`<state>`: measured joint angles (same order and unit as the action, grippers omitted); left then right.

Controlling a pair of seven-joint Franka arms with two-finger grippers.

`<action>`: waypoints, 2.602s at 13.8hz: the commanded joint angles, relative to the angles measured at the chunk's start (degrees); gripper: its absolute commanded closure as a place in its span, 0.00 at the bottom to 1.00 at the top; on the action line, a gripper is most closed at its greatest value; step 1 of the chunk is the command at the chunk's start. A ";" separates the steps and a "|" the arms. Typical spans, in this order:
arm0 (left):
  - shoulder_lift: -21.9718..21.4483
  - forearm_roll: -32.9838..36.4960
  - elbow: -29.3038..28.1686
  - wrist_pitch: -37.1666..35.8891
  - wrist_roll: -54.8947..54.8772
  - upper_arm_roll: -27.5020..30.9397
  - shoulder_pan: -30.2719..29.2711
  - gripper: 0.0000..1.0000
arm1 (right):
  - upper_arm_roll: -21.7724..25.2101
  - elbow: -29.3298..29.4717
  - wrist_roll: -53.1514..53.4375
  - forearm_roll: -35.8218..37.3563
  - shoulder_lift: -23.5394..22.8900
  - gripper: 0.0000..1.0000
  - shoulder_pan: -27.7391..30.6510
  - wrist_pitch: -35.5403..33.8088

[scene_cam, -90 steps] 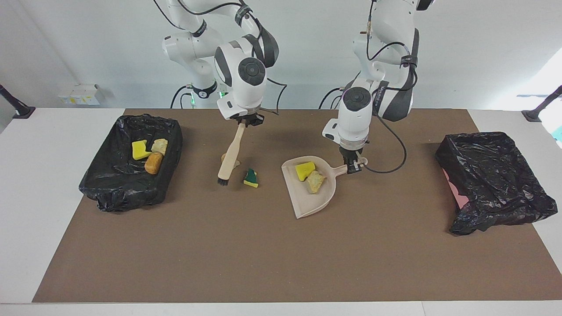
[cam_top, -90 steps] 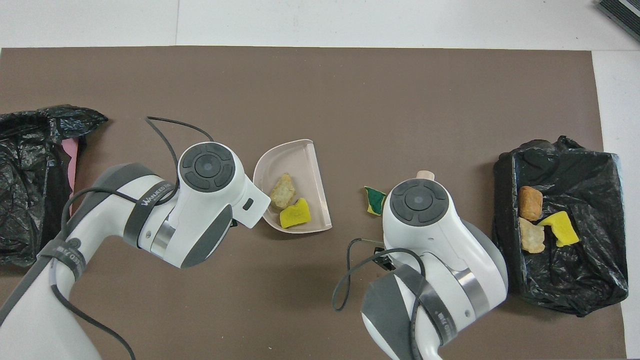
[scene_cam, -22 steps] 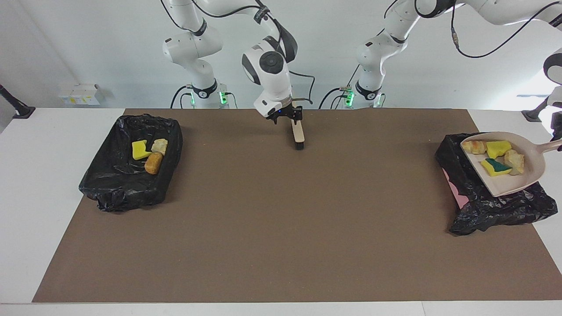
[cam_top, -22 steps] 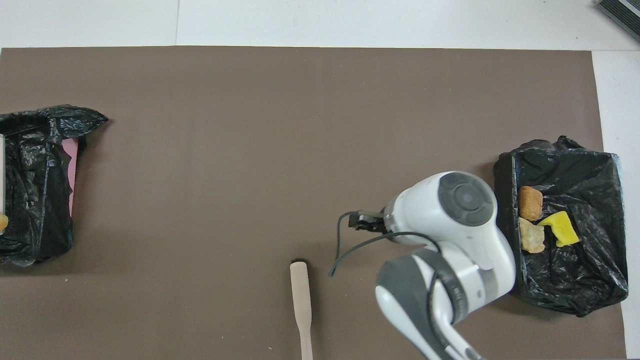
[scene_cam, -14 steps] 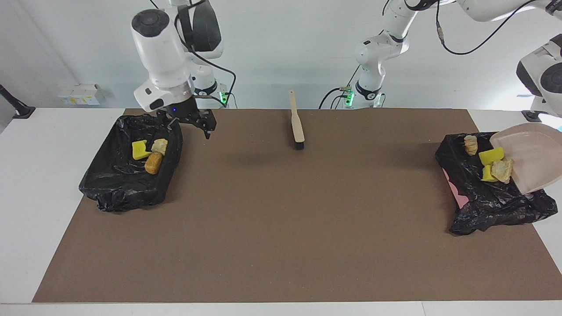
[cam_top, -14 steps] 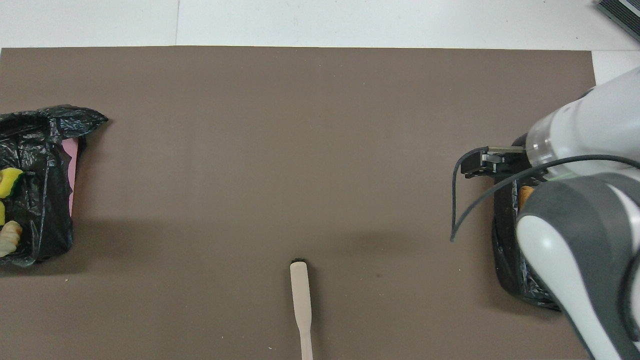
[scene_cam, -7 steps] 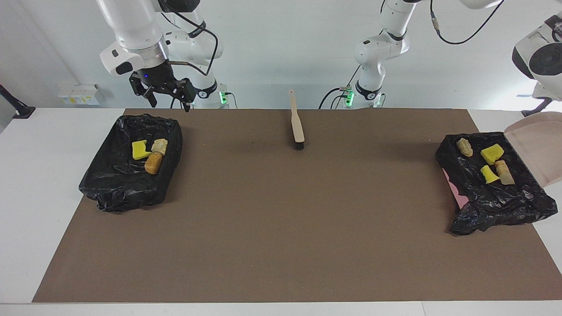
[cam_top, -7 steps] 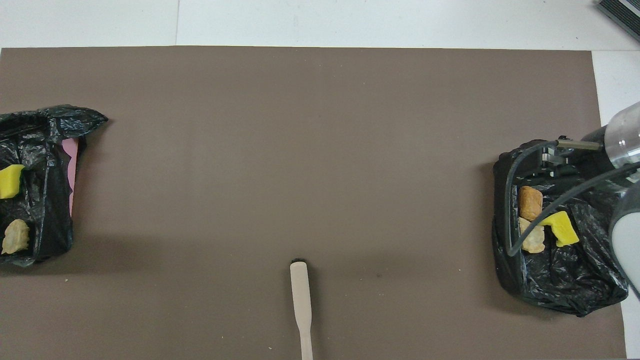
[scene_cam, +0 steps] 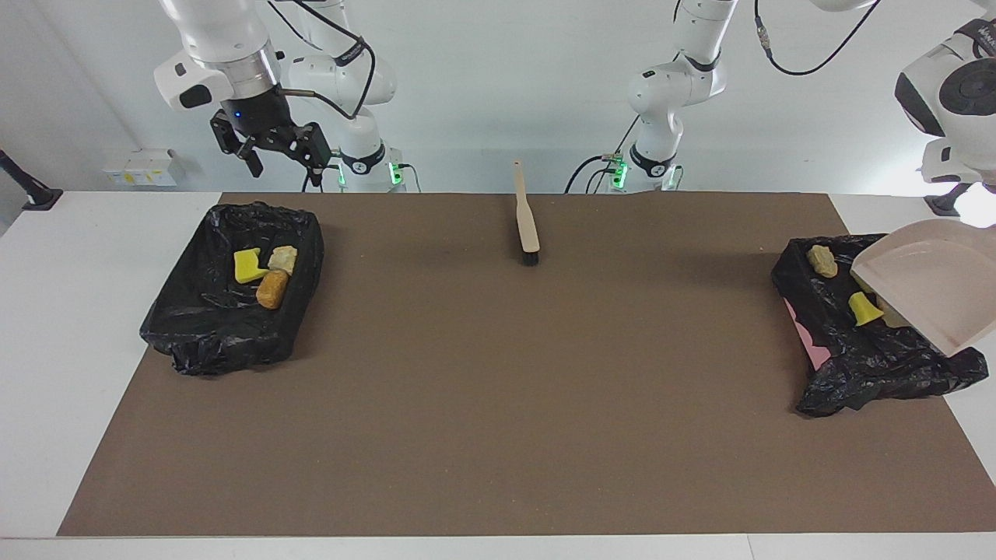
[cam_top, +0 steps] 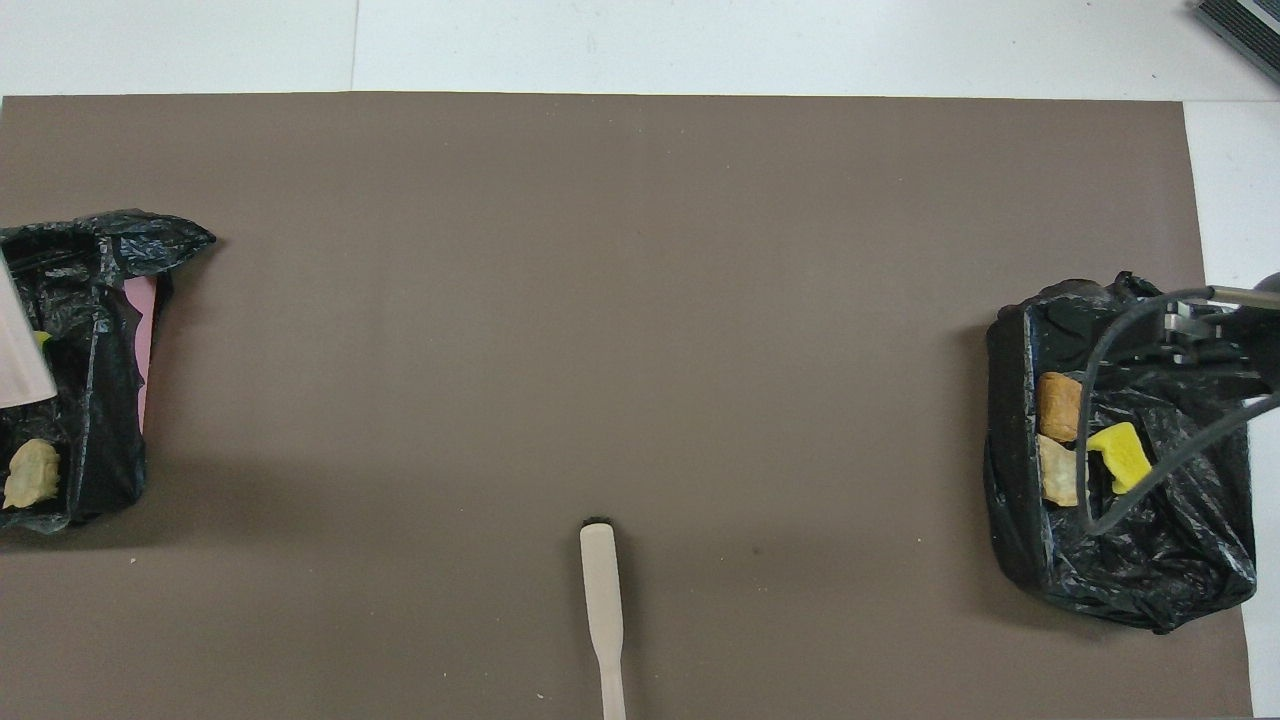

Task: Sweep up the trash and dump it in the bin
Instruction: 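Bring the empty dustpan back to the mat center with the left gripper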

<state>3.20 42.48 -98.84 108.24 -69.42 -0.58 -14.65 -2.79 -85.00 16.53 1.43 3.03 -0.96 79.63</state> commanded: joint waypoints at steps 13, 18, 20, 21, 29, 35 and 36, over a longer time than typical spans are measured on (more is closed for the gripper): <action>-4.00 -37.98 -4.79 -10.15 73.53 0.49 22.46 1.00 | 2.52 -0.25 -6.16 0.77 0.48 0.00 -0.18 -2.29; -2.86 -42.92 -4.79 -8.22 74.26 0.49 33.17 1.00 | 2.44 -0.25 -6.16 0.77 0.48 0.00 -0.18 -2.29; -1.54 -43.61 -4.79 -8.04 75.82 0.49 36.78 1.00 | 2.44 -0.25 -6.16 0.77 0.48 0.00 -0.18 -2.29; -0.49 -45.01 -4.79 -7.78 79.41 0.49 38.27 1.00 | 2.44 -0.25 -6.16 0.77 0.48 0.00 -0.18 -2.29; 10.94 -49.95 -7.85 11.09 96.40 0.49 49.71 1.00 | 2.44 -0.25 -6.16 0.77 0.48 0.00 -0.18 -2.29; 14.99 -50.74 -7.69 16.83 100.53 0.67 51.47 0.00 | 2.44 -0.25 -6.16 0.77 0.48 0.00 -0.18 -2.29; 14.29 -50.65 -7.69 16.40 100.10 0.76 50.86 0.00 | 2.52 -0.25 -6.16 0.77 0.48 0.00 -0.18 -2.29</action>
<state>18.20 -7.20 -105.99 123.46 30.51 -0.98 36.03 -0.02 -85.14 12.21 1.46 3.23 -1.75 77.65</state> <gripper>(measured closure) 0.515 0.000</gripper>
